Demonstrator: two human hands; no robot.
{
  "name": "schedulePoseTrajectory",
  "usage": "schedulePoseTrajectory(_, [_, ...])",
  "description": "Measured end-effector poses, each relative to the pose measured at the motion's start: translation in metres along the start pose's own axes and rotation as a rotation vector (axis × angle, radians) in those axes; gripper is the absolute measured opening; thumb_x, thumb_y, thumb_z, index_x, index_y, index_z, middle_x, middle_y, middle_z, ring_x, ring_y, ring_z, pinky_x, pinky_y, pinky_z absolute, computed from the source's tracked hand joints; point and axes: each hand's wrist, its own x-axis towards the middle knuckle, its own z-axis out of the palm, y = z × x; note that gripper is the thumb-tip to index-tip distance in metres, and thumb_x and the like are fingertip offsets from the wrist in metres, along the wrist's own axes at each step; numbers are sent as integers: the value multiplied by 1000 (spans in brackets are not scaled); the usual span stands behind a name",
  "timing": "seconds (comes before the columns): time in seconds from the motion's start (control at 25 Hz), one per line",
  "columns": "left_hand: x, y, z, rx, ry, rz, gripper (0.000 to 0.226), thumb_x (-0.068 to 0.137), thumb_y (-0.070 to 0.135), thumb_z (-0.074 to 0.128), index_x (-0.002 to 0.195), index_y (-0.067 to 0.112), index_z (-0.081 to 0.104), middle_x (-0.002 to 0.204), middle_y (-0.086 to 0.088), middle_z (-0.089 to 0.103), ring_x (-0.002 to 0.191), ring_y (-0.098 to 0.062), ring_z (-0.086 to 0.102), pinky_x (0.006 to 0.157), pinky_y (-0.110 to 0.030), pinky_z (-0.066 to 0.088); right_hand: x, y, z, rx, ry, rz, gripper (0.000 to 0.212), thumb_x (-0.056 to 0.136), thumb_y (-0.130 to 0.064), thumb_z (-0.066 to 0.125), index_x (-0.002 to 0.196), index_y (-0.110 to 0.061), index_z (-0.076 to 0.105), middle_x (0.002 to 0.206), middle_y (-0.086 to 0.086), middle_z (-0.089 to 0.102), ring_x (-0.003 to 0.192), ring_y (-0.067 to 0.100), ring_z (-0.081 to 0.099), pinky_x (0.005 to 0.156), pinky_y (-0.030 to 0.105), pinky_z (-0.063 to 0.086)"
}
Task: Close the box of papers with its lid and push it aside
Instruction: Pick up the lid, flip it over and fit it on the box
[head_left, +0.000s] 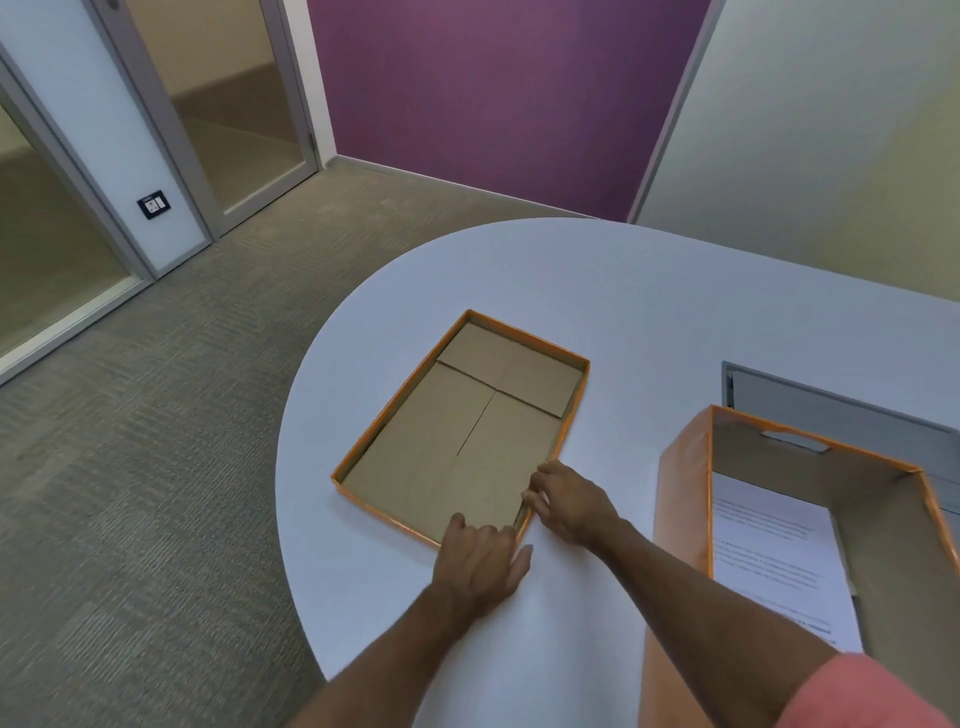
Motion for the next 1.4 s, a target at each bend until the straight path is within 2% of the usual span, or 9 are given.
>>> schedulePoseTrajectory(0.08, [11, -12, -4, -109, 11, -35, 36, 89, 41, 37, 71, 18, 59, 70, -6, 71, 63, -26, 67, 70, -32, 40, -2, 5, -4, -4, 5, 22, 34, 96, -33, 41, 103, -8, 63, 117, 9, 57, 116, 26, 52, 85, 38, 49])
schedulePoseTrajectory(0.2, [37, -59, -13, -66, 173, -90, 37, 91, 36, 33, 110, 14, 56, 116, -11, 64, 106, -29, 59, 91, -40, 39, -3, 4, -1, 104, 111, 118, 37, 95, -28, 45, 127, -10, 52, 146, 15, 39, 134, 31, 38, 98, 42, 44])
schedulePoseTrajectory(0.36, [68, -135, -14, -138, 47, -317, 75, 89, 38, 51, 150, 10, 16, 161, -12, 8, 148, -30, 10, 117, -49, 19, 10, -5, 5, 316, 183, 365, 52, 92, -23, 53, 135, -1, 35, 135, 19, 42, 123, 34, 44, 94, 38, 44])
schedulePoseTrajectory(0.56, [85, -168, -1, -329, -168, -431, 105, 85, 48, 60, 150, 2, -8, 160, -18, -10, 148, -34, -4, 120, -50, 13, 24, -12, 13, 615, 124, 609, 43, 91, -17, 53, 126, 6, 40, 129, 21, 49, 109, 30, 50, 81, 31, 41])
schedulePoseTrajectory(0.68, [90, -168, 3, -547, -178, -502, 95, 84, 45, 64, 147, -2, 10, 155, -24, 17, 141, -37, 25, 113, -45, 31, 27, -12, 18, 675, 129, 666, 35, 92, -12, 50, 122, 5, 46, 125, 20, 53, 95, 25, 49, 63, 24, 38])
schedulePoseTrajectory(0.76, [89, -171, 2, -631, -119, -518, 65, 86, 35, 64, 132, 2, 33, 136, -21, 45, 119, -33, 49, 95, -41, 46, 31, -9, 19, 727, 152, 705, 31, 91, -5, 46, 121, 4, 50, 122, 19, 56, 90, 22, 49, 52, 22, 35])
schedulePoseTrajectory(0.88, [79, -166, -5, -772, -79, -544, 33, 89, 14, 55, 118, 4, 43, 118, -16, 55, 100, -28, 54, 81, -36, 47, 30, -3, 16, 765, 191, 739, 28, 89, -1, 45, 115, 2, 56, 116, 20, 63, 84, 22, 52, 59, 22, 42])
schedulePoseTrajectory(1.16, [56, -142, -51, -942, 102, -493, 45, 76, -9, 60, 119, 1, 49, 122, -17, 55, 107, -27, 53, 86, -36, 48, 13, 15, -40, 854, 363, 725, 27, 85, 4, 45, 104, 4, 64, 106, 22, 68, 86, 31, 66, 73, 35, 56])
schedulePoseTrajectory(1.4, [62, -96, -125, -1145, 205, -506, 44, 75, -6, 66, 116, 1, 52, 118, -15, 57, 104, -27, 56, 80, -37, 51, -37, 35, -127, 947, 476, 602, 24, 89, 1, 49, 105, 1, 66, 90, 15, 68, 70, 21, 58, 57, 25, 47])
